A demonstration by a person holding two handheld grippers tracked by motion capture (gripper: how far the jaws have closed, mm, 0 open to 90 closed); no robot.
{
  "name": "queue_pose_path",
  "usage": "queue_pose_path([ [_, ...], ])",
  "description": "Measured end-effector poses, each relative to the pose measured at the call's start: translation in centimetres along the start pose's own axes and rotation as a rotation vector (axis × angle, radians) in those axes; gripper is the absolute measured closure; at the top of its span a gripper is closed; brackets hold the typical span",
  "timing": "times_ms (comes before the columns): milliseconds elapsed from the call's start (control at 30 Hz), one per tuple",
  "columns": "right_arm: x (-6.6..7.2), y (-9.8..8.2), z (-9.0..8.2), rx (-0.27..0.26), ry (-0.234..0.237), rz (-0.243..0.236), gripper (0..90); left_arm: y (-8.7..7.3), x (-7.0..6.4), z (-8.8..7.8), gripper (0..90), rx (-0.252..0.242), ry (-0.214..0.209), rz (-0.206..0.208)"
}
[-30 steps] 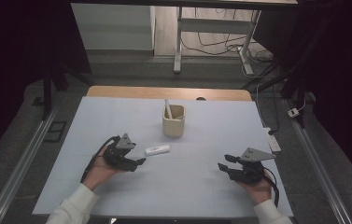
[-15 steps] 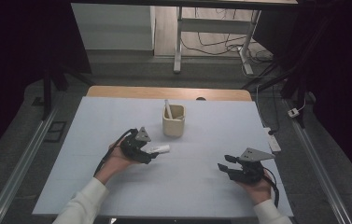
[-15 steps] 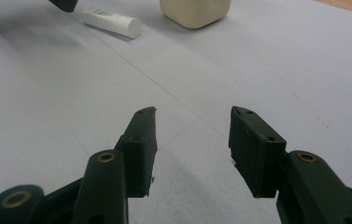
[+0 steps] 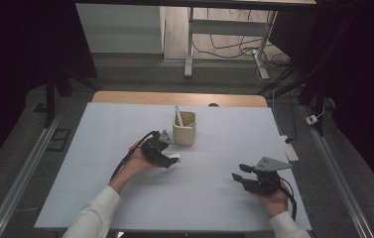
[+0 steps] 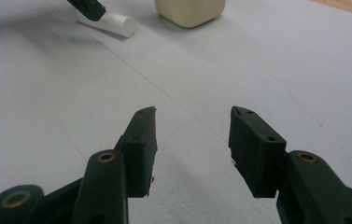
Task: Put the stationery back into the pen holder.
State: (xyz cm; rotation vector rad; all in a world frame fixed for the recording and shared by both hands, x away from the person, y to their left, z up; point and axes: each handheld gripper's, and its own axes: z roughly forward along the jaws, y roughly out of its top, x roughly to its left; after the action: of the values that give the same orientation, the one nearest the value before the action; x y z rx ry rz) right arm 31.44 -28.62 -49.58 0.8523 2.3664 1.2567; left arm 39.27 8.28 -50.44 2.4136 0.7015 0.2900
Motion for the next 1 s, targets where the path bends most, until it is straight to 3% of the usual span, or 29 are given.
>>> queue_pose_path([
  [233,0.1,-0.1,0.3,0.013,-0.003,-0.009,50.8,0.8,0.3,1.8,29.4,0.033,-0.045,0.009],
  [667,0.0,-0.1,0.2,0.018,-0.009,-0.012,50.7,0.9,0.2,2.4,38.9,0.093,-0.048,0.053],
  [1000,0.0,-0.1,0.2,0.015,-0.012,-0.009,50.7,0.7,0.2,2.3,65.2,0.082,-0.083,0.096],
])
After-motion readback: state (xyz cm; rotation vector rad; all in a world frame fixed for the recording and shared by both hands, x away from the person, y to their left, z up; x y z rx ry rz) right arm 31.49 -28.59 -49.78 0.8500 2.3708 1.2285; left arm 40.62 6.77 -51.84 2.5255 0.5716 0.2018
